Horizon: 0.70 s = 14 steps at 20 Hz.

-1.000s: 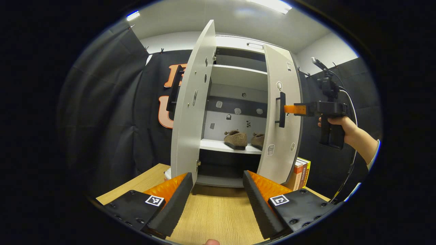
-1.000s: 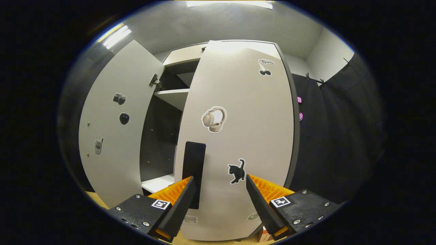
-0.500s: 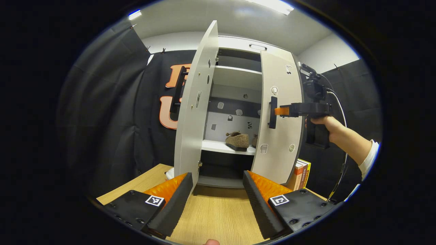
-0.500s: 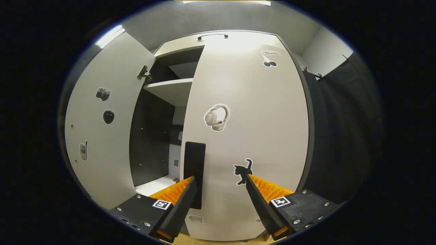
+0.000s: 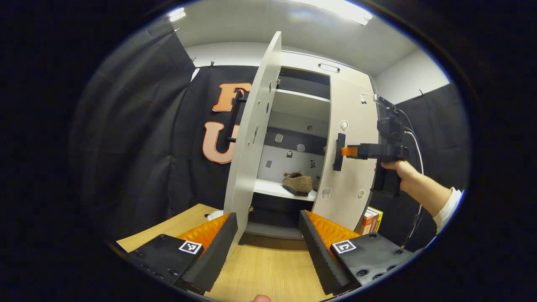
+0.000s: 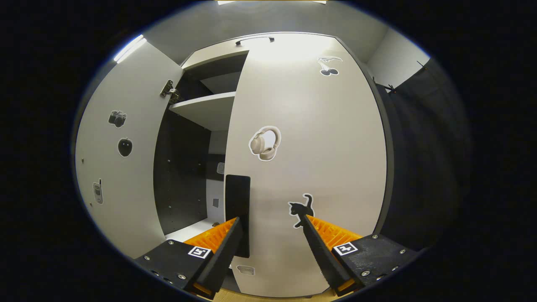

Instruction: Grab one shoe with the right hand and put it into the shoe cabinet, grab the other shoe with the left hand and put it into the shoe cabinet; then close the right door with the right hand and the left door with the left hand.

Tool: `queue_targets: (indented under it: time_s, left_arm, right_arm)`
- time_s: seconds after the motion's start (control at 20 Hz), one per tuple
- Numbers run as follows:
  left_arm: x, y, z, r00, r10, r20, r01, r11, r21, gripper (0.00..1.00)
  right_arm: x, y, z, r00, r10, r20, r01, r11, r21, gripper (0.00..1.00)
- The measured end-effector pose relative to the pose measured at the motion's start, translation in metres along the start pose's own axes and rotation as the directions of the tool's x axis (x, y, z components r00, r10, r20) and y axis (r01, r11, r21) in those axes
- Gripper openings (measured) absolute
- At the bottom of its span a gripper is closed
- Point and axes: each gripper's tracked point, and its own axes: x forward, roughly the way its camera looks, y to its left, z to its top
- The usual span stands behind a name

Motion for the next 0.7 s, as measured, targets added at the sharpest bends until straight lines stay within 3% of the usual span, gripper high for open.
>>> queue_targets:
  time_s: [0.05, 0.25, 0.55, 0.6, 0.7]
  left_arm:
    - [0.000, 0.002, 0.004, 1.000, -0.005, 0.006, 0.005, 1.000, -0.012, 0.94]
    - [0.000, 0.033, 0.023, 0.998, 0.057, 0.024, -0.056, 0.998, -0.031, 0.96]
    - [-0.002, 0.098, 0.068, 0.984, 0.161, 0.074, -0.162, 0.987, 0.016, 0.94]
    - [0.000, 0.110, 0.077, 0.980, 0.179, 0.082, -0.182, 0.983, 0.024, 1.00]
    - [0.005, 0.128, 0.095, 0.973, 0.204, 0.104, -0.210, 0.977, 0.046, 0.96]
  right_arm:
    - [-0.001, -0.002, 0.001, 1.000, -0.005, 0.001, 0.005, 1.000, -0.004, 0.91]
    - [-0.023, -0.002, 0.014, 0.999, 0.014, 0.035, -0.015, 0.999, 0.033, 0.92]
    - [-0.078, -0.016, 0.014, 0.997, -0.001, 0.072, 0.001, 1.000, -0.008, 0.93]
    - [-0.088, -0.020, 0.011, 0.997, -0.008, 0.071, 0.009, 1.000, -0.005, 0.97]
    - [-0.103, -0.023, 0.007, 0.997, -0.019, 0.071, 0.018, 1.000, 0.012, 0.94]
